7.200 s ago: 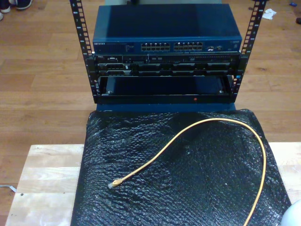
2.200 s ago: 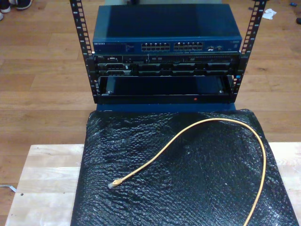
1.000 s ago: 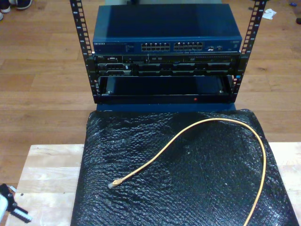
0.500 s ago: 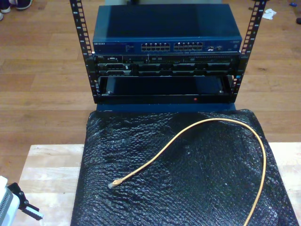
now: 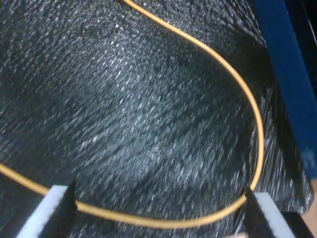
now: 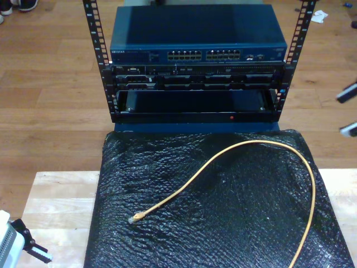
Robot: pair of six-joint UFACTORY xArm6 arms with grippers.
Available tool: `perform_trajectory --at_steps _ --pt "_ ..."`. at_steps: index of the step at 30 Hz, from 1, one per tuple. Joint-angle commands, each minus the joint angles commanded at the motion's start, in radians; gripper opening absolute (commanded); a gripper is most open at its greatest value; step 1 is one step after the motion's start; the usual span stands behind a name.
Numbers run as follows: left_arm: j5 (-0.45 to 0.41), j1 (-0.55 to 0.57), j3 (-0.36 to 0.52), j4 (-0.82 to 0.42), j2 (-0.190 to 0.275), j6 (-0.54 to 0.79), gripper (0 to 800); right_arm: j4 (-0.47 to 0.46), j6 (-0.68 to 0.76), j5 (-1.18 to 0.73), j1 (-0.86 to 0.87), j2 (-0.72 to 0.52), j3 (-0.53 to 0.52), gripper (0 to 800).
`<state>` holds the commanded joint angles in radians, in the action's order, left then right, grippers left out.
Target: Grab the cable and plug it in
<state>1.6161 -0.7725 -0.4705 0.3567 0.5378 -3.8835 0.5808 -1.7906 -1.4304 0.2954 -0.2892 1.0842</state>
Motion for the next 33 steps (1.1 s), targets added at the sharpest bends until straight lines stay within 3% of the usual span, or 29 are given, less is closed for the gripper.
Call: perform_trajectory --at_steps 9,19,33 --pt "0.000 -0.002 0.000 0.000 -0.009 0.002 800 -0.126 0.068 0.133 -0.209 0.017 -0.003 792" --pt "-0.008 -0.002 0.000 0.000 -0.012 0.002 800 -0.414 0.249 0.284 -0.508 0.091 -0.008 793" --pt "-0.009 -0.002 0.000 0.000 -0.015 0.002 800 -0.519 0.417 0.410 -0.790 0.173 -0.014 792"
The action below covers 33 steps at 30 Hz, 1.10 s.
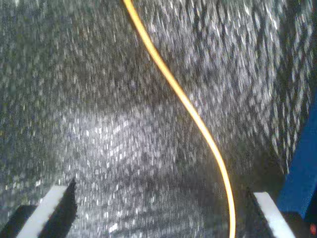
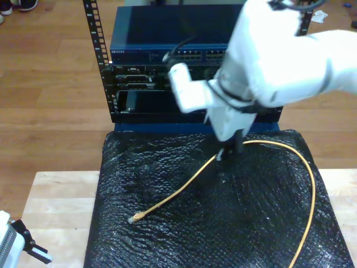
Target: Grab the cable and plug it in
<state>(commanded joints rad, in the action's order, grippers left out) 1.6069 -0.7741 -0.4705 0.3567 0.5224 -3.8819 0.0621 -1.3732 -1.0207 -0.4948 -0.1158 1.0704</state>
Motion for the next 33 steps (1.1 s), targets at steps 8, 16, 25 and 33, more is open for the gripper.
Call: perform_trajectory --at_steps 8,16,25,33 --pt "-0.005 0.002 -0.002 0.000 -0.008 0.000 800 -0.061 0.084 0.074 -0.129 0.020 -0.040 787" --pt "-0.005 0.000 -0.002 0.000 -0.009 -0.002 800 -0.229 0.270 0.167 -0.207 0.048 -0.117 784" --pt "-0.006 0.002 -0.002 0.000 -0.009 -0.002 800 -0.261 0.333 0.267 -0.267 0.089 -0.167 780" --pt "-0.006 0.002 -0.002 0.000 -0.009 -0.005 800 -0.285 0.390 0.330 -0.325 0.164 -0.184 778"
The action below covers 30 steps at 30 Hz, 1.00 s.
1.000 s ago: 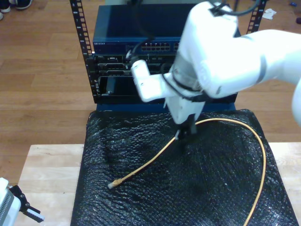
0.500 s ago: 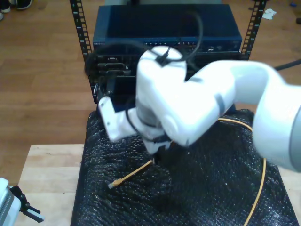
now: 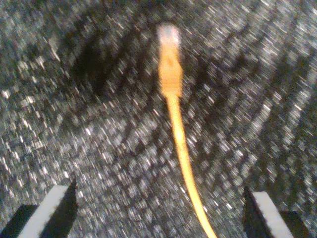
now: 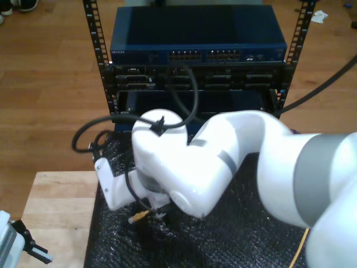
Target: Grab the cable and plug it in
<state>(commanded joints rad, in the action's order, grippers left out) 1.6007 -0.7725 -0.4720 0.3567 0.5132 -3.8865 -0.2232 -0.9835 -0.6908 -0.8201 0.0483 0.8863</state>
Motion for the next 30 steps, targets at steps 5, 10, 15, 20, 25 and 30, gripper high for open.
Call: perform_trajectory --at_steps 5,10,15,20,25,30 --pt "0.000 0.000 0.000 0.000 0.000 -0.003 800 -0.046 0.006 0.008 -0.014 0.040 0.006 757" --pt "0.000 0.000 0.000 0.000 0.000 -0.005 800 -0.048 0.006 0.008 -0.015 0.051 0.012 677" --pt "0.000 0.000 0.000 0.000 0.000 -0.003 800 -0.048 0.005 0.017 -0.015 0.072 0.021 657" --pt "0.000 0.000 0.000 0.000 0.000 -0.005 800 -0.048 0.003 0.068 -0.017 0.081 0.021 625" --pt "0.000 0.000 0.000 0.000 0.000 -0.003 800 -0.046 0.002 0.101 -0.015 0.097 0.026 573" --pt "0.000 0.000 0.000 0.000 0.000 -0.005 800 -0.046 0.002 0.100 -0.015 0.121 0.048 531"
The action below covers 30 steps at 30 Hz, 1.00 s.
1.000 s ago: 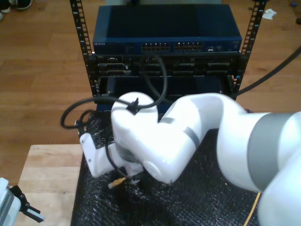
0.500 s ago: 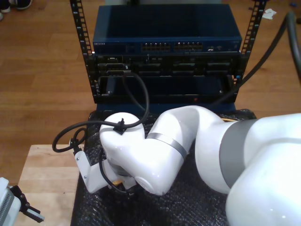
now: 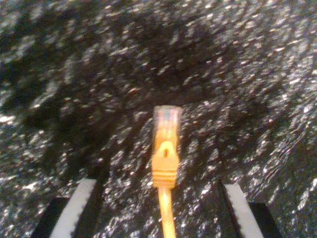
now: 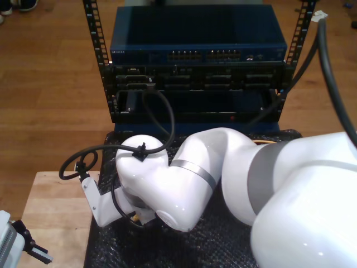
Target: Grab the cable and plug it in
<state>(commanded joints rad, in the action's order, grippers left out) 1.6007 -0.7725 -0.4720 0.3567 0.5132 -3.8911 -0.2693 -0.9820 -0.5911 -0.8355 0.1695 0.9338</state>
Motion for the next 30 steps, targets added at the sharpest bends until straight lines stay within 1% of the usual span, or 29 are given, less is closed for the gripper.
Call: perform_trajectory --at_steps 1,10,15,17,24,30 --pt "0.000 0.000 0.000 0.000 0.000 0.002 800 0.000 0.000 0.000 0.000 0.002 0.000 512" --pt "0.002 0.000 -0.002 0.000 -0.009 0.002 800 -0.002 0.003 0.002 0.000 0.005 0.005 427" --pt "0.002 0.000 -0.002 0.000 -0.009 0.002 800 -0.002 0.005 0.002 0.000 0.005 0.000 303" --pt "0.002 0.000 -0.002 0.000 -0.009 0.002 800 -0.002 0.005 0.002 0.000 0.005 -0.002 269" --pt "0.002 0.000 -0.002 0.000 -0.009 0.002 800 -0.002 0.006 0.014 -0.002 0.005 -0.008 62" --pt "0.002 0.000 -0.002 0.000 -0.011 0.002 800 0.000 0.006 0.025 -0.002 -0.002 -0.012 6"
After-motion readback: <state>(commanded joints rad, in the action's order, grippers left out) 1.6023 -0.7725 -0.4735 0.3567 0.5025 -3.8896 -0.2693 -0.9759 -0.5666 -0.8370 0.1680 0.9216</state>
